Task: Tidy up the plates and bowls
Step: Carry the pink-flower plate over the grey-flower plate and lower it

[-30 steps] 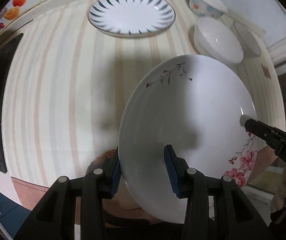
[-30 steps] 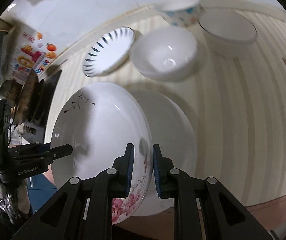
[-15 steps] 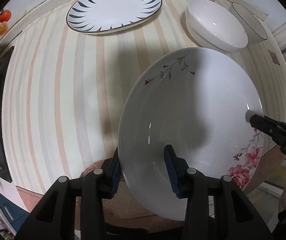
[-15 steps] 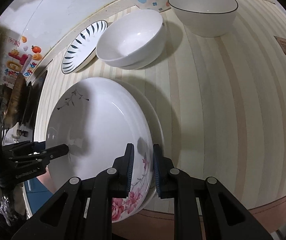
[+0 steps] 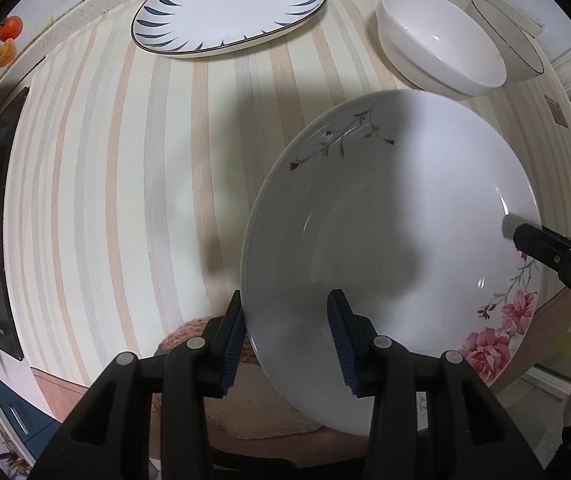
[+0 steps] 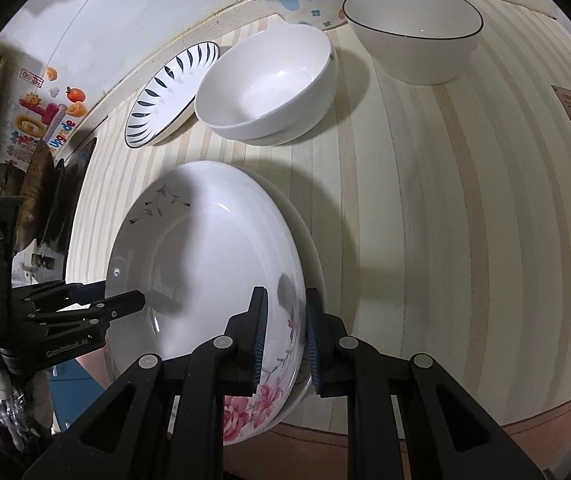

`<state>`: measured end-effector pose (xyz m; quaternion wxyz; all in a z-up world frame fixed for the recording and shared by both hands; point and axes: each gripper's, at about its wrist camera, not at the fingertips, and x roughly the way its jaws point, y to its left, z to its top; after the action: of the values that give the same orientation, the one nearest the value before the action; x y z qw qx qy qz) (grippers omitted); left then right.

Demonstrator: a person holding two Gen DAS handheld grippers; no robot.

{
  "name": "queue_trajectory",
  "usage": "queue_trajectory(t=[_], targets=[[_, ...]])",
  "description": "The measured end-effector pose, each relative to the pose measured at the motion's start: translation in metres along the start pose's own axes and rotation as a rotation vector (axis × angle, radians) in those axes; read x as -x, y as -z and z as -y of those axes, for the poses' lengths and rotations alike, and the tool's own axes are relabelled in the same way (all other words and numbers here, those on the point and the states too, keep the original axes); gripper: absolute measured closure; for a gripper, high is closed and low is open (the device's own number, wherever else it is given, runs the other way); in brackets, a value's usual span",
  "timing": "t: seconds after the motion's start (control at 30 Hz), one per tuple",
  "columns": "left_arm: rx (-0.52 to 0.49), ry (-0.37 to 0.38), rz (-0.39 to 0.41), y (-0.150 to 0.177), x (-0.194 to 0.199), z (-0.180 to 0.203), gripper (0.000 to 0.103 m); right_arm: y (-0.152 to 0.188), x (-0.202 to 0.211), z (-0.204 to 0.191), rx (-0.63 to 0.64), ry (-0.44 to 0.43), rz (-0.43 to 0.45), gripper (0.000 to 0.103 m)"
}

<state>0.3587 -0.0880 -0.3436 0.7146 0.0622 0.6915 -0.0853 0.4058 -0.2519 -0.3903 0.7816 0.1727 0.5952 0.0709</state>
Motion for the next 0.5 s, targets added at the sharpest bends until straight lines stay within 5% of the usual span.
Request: queue_trajectory(t=[0.5], targets=[[0.001,0.004,-0.004,-0.004,0.009,-0.008,0.065,-0.001,-0.002,-0.005,-0.023,0.019,-0.044,0.081]])
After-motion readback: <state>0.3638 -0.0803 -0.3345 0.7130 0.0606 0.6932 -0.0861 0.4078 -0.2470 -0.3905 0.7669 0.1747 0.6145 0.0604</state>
